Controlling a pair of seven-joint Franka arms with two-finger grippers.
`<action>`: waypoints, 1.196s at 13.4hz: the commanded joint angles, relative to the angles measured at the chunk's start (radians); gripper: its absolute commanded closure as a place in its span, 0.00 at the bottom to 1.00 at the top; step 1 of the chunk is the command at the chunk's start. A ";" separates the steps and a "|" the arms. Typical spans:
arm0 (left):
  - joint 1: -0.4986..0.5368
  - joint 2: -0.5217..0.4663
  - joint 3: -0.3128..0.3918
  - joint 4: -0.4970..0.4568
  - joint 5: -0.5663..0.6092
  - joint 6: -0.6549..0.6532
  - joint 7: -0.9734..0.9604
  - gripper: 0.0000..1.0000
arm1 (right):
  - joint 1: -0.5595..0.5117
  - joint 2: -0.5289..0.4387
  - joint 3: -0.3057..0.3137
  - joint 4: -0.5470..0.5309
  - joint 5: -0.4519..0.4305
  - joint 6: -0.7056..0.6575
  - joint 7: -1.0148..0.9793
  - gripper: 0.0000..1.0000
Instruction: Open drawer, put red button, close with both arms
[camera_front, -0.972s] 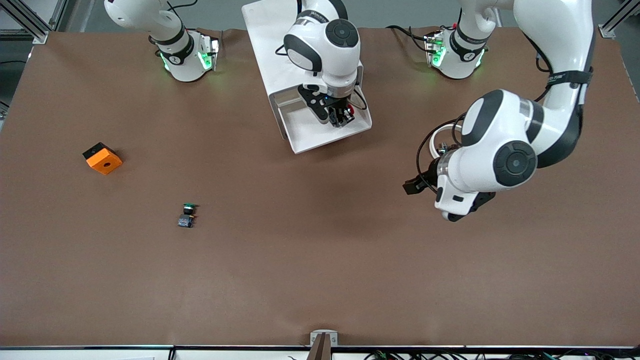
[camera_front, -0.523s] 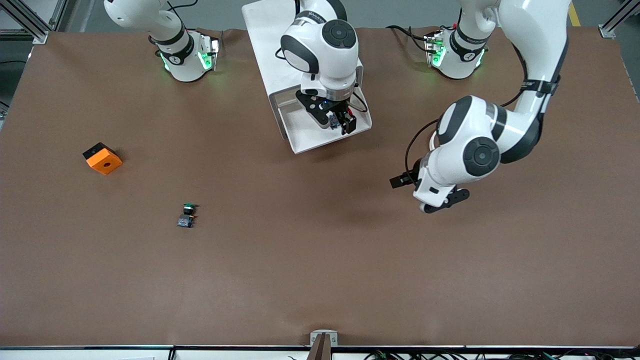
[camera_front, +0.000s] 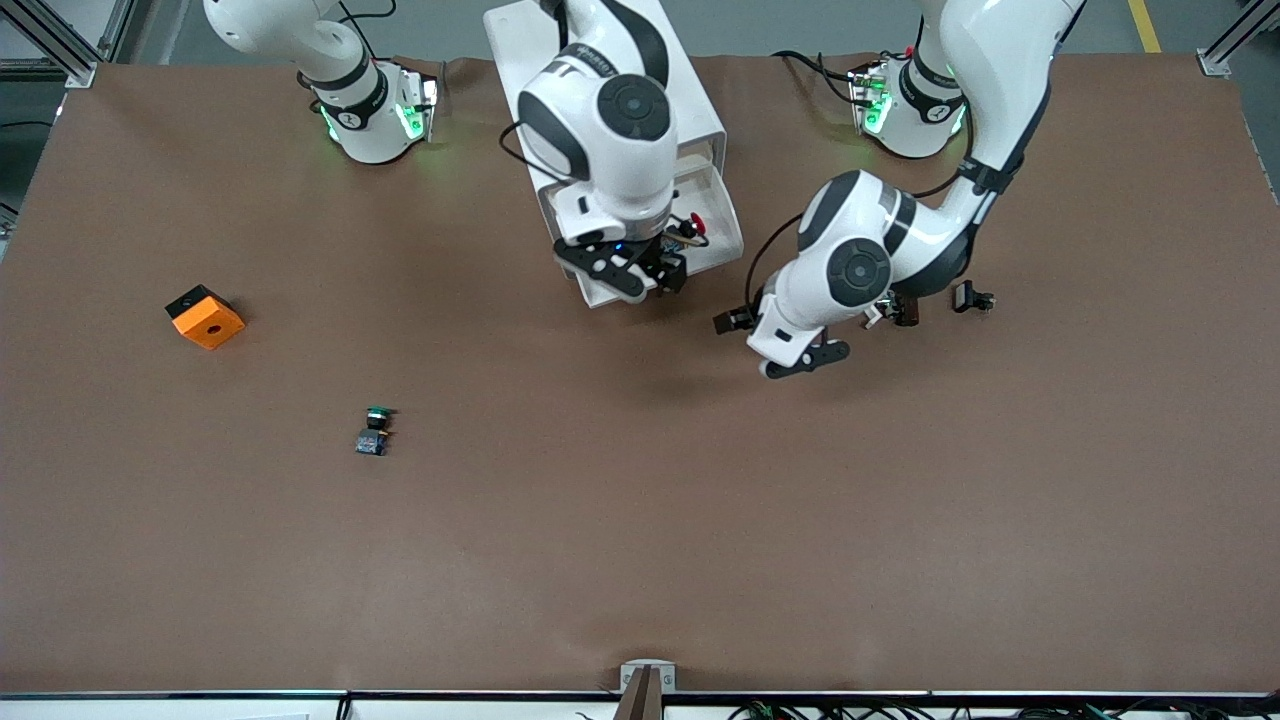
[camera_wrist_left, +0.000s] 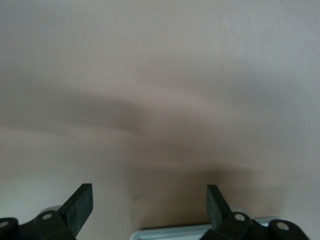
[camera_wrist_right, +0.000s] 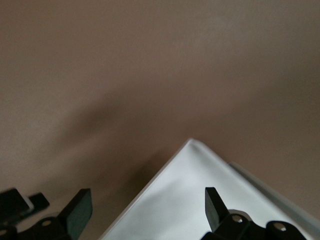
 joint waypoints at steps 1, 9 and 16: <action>-0.068 -0.013 -0.007 -0.010 -0.016 0.012 -0.097 0.00 | -0.112 -0.032 0.015 0.075 -0.012 -0.162 -0.267 0.00; -0.214 0.002 -0.034 -0.019 -0.072 0.007 -0.284 0.00 | -0.420 -0.078 0.010 0.173 -0.019 -0.432 -0.971 0.00; -0.242 0.016 -0.119 -0.044 -0.170 0.007 -0.376 0.00 | -0.696 -0.130 0.012 0.173 -0.021 -0.512 -1.262 0.00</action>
